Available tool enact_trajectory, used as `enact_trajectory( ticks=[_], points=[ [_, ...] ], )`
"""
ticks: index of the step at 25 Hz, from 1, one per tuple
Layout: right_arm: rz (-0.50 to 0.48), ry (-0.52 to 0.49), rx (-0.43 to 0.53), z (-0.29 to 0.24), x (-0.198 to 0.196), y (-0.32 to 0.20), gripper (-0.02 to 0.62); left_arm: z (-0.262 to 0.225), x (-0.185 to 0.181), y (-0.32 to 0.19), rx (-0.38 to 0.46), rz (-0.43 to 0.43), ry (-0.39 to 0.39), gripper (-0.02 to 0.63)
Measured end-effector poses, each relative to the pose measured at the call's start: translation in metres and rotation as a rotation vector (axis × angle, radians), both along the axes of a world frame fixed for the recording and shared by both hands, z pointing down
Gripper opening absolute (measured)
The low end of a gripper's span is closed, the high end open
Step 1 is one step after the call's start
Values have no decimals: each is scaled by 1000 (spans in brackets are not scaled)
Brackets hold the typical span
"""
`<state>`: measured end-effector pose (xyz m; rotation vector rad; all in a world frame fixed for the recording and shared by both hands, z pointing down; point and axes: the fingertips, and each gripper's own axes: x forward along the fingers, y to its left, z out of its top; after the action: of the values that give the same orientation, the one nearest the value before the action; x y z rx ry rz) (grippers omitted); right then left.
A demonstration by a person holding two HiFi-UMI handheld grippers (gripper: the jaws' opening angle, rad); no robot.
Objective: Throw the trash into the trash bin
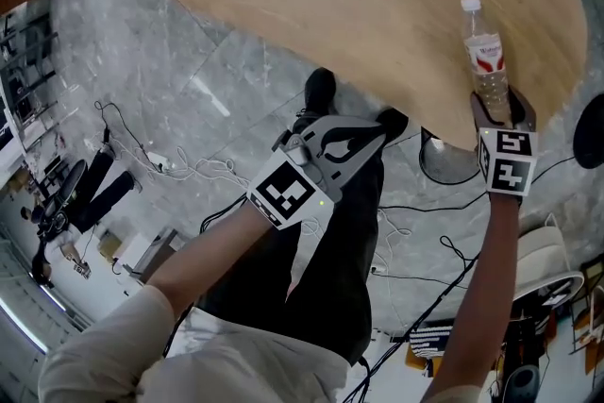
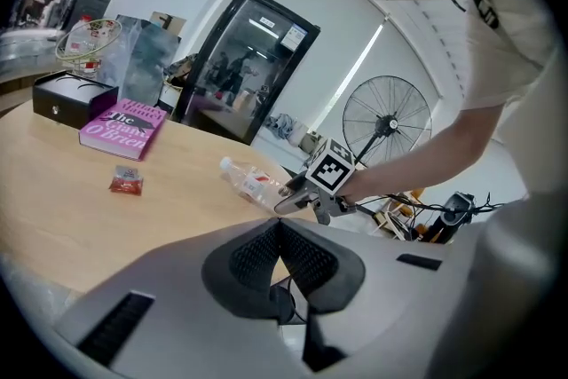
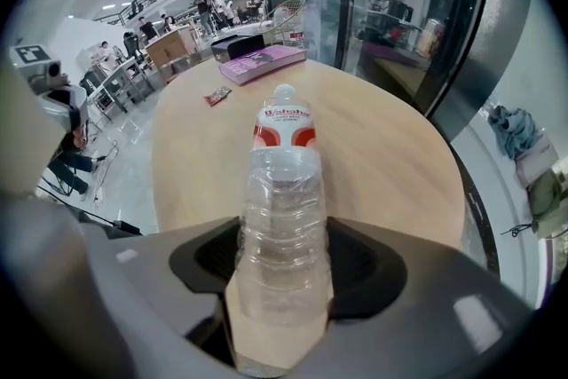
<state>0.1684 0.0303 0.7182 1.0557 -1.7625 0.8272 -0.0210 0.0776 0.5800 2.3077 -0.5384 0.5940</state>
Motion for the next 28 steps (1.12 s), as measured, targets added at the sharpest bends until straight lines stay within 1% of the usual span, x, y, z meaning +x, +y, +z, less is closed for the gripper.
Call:
enact_trajectory(
  ticks=[3, 6, 8, 14, 19, 28],
  points=[
    [15, -19, 21, -2, 3, 18, 295, -1, 7, 11, -4, 27, 0, 8],
    [53, -9, -16, -11, 6, 42, 295, -1, 15, 20, -7, 60, 2, 8],
    [87, -11, -29, -17, 8, 55, 295, -2, 21, 24, -8, 79, 4, 8],
    [194, -24, -19, -30, 27, 101, 296, -7, 43, 40, 0, 141, 8, 8],
    [272, -19, -34, -27, 46, 152, 296, -5, 60, 61, -6, 201, 6, 8],
    [451, -62, -36, -24, 63, 229, 298, 4, 88, 109, -20, 318, -10, 8]
  ],
)
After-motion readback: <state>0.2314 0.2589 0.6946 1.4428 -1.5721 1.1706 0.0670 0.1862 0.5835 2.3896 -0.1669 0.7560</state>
